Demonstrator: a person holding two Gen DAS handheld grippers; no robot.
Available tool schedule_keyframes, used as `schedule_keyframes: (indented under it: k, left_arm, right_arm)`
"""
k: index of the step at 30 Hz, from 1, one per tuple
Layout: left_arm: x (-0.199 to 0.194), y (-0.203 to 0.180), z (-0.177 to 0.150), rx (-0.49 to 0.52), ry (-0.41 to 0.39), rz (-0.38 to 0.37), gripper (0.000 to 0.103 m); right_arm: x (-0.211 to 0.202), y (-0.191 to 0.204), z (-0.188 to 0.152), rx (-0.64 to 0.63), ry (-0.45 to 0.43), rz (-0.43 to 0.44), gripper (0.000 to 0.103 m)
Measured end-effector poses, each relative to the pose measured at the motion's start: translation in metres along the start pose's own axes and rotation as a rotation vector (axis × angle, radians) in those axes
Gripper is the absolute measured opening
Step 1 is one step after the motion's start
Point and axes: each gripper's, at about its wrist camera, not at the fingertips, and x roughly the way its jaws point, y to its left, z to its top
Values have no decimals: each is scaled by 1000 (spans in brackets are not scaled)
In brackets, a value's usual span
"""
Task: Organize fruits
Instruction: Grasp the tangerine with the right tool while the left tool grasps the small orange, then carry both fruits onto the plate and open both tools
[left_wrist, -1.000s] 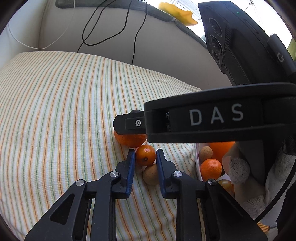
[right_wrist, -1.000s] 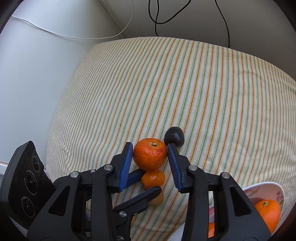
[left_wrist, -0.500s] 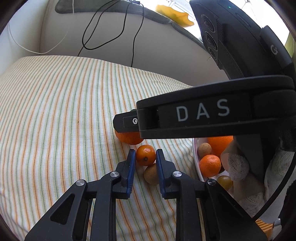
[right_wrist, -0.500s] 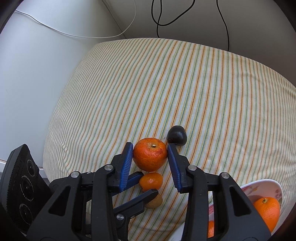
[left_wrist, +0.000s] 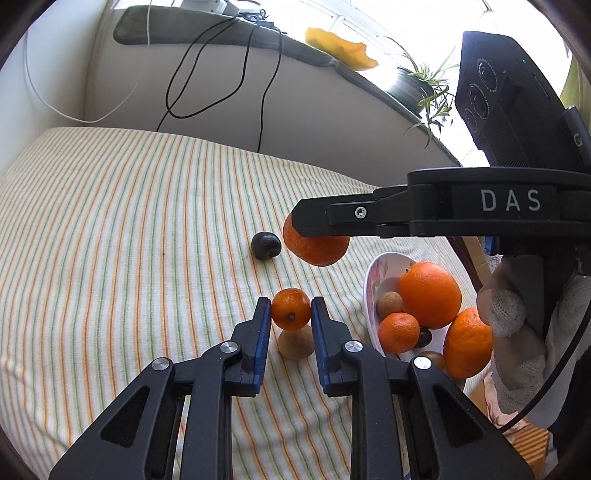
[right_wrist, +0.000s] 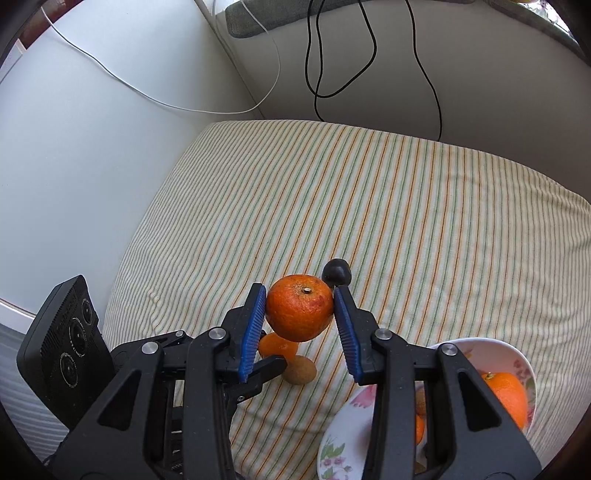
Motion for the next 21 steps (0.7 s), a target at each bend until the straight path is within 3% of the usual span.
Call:
schedule_keyframes:
  k: [10, 21]
  left_arm:
    - [-16, -30, -2, 55, -20, -33, 20]
    - [-15, -86, -17, 162, -12, -53, 20]
  right_arm:
    - [-49, -26, -28, 19, -55, -25, 40]
    - [-73, -44, -59, 30, -73, -63, 40]
